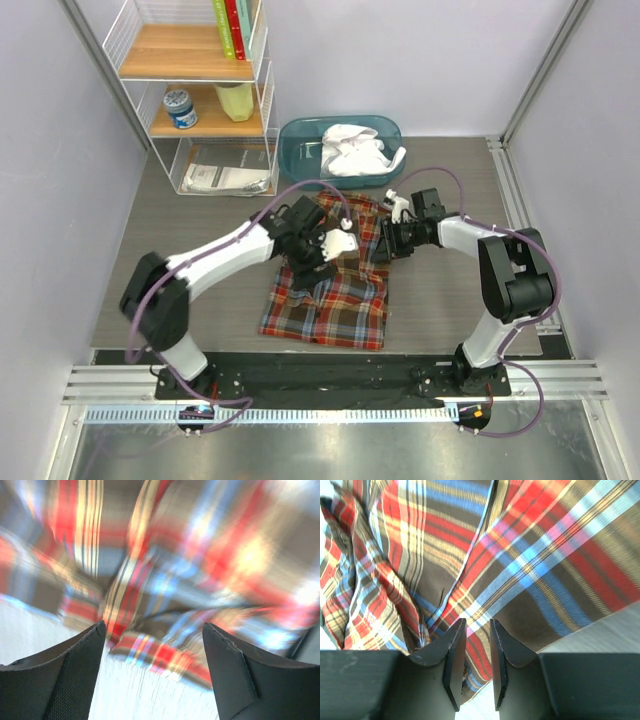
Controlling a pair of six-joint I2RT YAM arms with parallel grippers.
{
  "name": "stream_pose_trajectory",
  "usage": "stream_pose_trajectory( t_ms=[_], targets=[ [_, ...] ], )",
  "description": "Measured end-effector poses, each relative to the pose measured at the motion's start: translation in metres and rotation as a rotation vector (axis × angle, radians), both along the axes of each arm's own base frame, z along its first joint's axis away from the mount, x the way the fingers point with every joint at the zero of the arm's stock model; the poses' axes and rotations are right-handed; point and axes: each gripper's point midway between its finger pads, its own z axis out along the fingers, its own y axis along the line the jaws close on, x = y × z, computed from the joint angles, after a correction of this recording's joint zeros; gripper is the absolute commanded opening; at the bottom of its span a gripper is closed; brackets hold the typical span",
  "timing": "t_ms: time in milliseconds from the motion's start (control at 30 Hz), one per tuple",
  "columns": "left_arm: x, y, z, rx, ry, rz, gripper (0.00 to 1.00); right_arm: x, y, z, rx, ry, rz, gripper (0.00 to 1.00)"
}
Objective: Fold and stack the long sleeve shirts
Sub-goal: Fold the shirt
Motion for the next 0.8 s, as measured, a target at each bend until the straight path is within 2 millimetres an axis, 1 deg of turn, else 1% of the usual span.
stream_pose_trajectory(
  t_ms=[67,100,133,167,200,233,267,300,367,433,467,533,567,633,667,800],
  targets=[
    [-0.02,-0.025,0.038,-0.092,-0.107,-0.069,0.79,0.007,-0.001,0.005,-0.009,-0.026,-0.009,0.31],
    [-0.035,-0.039,0.055,-0.138,-0.156,-0.119,0.78,0.009,-0.002,0.007,-0.014,-0.036,-0.013,0.31],
    [-0.047,-0.049,0.067,-0.168,-0.188,-0.155,0.77,0.01,-0.003,0.008,-0.021,-0.042,-0.017,0.3],
    [-0.061,-0.059,0.075,-0.192,-0.213,-0.192,0.76,0.011,-0.003,0.008,-0.026,-0.045,-0.02,0.3],
    [-0.077,-0.071,0.079,-0.211,-0.226,-0.237,0.76,0.012,-0.005,0.008,-0.034,-0.047,-0.024,0.3],
    [-0.091,-0.08,0.077,-0.216,-0.226,-0.277,0.76,0.012,-0.006,0.007,-0.042,-0.046,-0.029,0.3],
    [-0.103,-0.086,0.068,-0.206,-0.217,-0.304,0.76,0.012,-0.007,0.006,-0.049,-0.045,-0.032,0.29],
    [-0.113,-0.089,0.054,-0.178,-0.202,-0.326,0.76,0.012,-0.008,0.005,-0.055,-0.045,-0.034,0.29],
    [-0.127,-0.089,0.023,-0.107,-0.174,-0.36,0.76,0.013,-0.009,0.003,-0.065,-0.043,-0.038,0.29],
    [-0.136,-0.088,-0.002,-0.038,-0.156,-0.389,0.76,0.014,-0.011,-0.002,-0.077,-0.034,-0.043,0.28],
    [-0.142,-0.089,-0.015,-0.003,-0.147,-0.406,0.74,0.014,-0.012,-0.005,-0.085,-0.026,-0.045,0.28],
    [-0.146,-0.092,-0.03,0.026,-0.145,-0.423,0.69,0.014,-0.013,-0.012,-0.099,-0.016,-0.041,0.27],
    [-0.147,-0.095,-0.036,0.035,-0.146,-0.43,0.62,0.015,-0.013,-0.013,-0.095,-0.011,-0.038,0.27],
    [-0.148,-0.099,-0.044,0.043,-0.149,-0.44,0.53,0.018,-0.012,-0.013,-0.094,-0.016,-0.035,0.27],
    [-0.148,-0.1,-0.049,0.047,-0.15,-0.444,0.46,0.02,-0.011,-0.013,-0.094,-0.016,-0.032,0.27],
    [-0.151,-0.1,-0.062,0.064,-0.125,-0.47,0.4,0.027,-0.01,-0.013,-0.096,-0.023,-0.02,0.27]
  ],
)
